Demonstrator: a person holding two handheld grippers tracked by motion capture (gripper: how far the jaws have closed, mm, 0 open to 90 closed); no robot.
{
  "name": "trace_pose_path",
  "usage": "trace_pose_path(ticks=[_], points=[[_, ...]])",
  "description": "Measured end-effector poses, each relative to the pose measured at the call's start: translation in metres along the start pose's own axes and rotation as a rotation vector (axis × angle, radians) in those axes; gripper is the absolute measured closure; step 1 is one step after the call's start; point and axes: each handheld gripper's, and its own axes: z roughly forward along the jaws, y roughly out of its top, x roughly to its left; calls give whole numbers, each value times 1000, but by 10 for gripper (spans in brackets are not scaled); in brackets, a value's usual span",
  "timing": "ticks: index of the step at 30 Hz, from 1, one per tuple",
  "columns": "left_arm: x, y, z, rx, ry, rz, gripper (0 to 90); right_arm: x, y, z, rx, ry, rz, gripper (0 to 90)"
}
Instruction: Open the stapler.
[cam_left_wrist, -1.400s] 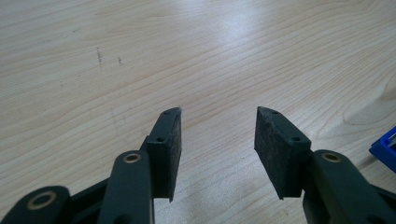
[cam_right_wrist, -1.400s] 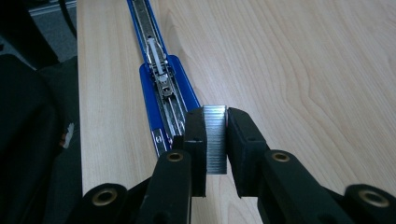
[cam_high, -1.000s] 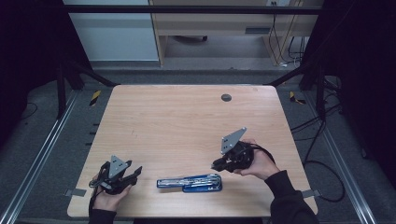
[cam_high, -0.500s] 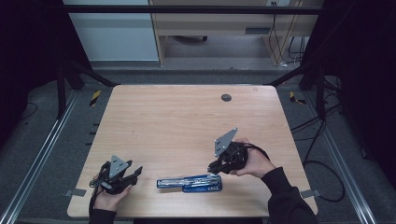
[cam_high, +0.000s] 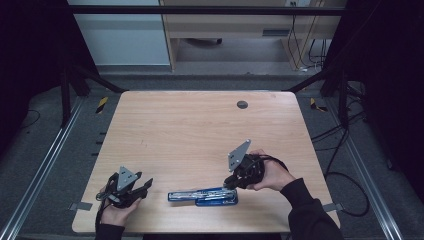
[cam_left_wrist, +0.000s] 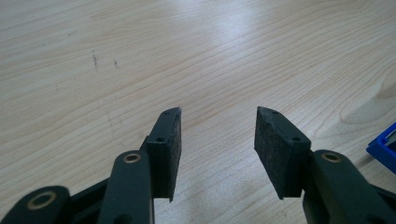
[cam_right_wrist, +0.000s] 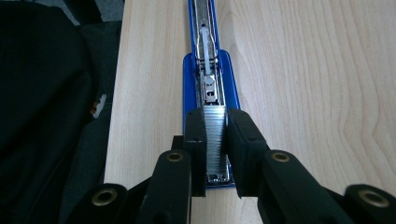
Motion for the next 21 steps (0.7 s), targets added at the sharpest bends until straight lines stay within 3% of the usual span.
trace_pose_path(ticks=[10,21], points=[[0,0,-1,-4,0,3,513,-6,-7,13,33,17,11,784],[-1,0,1,2,-2,9,513,-8,-10,24,53,23,-13,784]])
